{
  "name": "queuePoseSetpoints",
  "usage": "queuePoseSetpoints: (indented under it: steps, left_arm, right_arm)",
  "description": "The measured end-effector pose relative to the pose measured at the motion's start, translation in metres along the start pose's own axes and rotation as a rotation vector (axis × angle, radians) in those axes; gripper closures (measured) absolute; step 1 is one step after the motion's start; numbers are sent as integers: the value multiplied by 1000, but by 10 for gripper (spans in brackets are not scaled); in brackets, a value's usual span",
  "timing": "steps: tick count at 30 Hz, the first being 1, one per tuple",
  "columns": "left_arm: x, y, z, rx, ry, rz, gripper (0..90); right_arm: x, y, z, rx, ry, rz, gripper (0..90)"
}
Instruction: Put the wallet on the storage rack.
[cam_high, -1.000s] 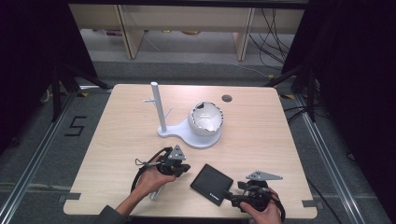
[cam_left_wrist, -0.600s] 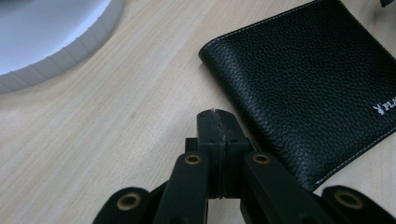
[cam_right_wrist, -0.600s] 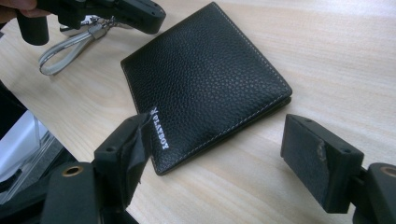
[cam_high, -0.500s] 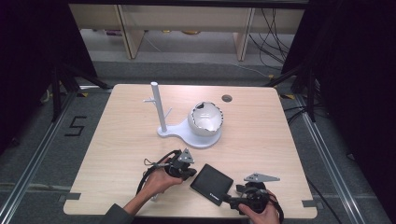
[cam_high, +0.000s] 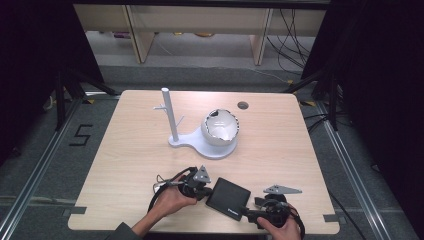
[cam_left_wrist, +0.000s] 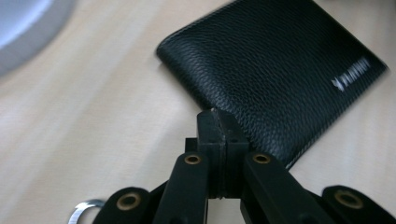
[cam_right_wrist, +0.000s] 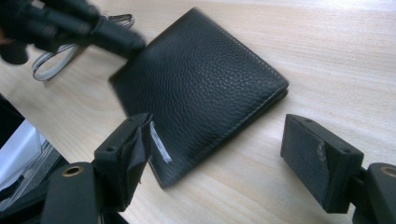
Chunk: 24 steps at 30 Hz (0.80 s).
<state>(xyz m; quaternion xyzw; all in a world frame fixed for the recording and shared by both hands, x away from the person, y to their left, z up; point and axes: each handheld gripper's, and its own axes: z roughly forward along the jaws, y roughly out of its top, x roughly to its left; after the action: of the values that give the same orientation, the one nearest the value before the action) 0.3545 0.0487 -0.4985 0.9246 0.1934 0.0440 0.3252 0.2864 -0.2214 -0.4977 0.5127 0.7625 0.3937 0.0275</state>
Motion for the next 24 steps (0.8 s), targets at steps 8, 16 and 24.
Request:
queuePoseSetpoints:
  steps: [8, 16, 24]
  left_arm:
    - [-21, 3, 4, -16, -75, 9, 891]
    - [-30, 5, 6, -10, -99, 30, 889]
    - [-33, 5, 9, -5, -99, 24, 889]
  right_arm:
    - [-6, 4, 2, -12, -2, 43, 290]
    - [-20, 9, 4, 0, 4, 110, 390]
    - [-30, 8, 9, -18, 63, 145, 449]
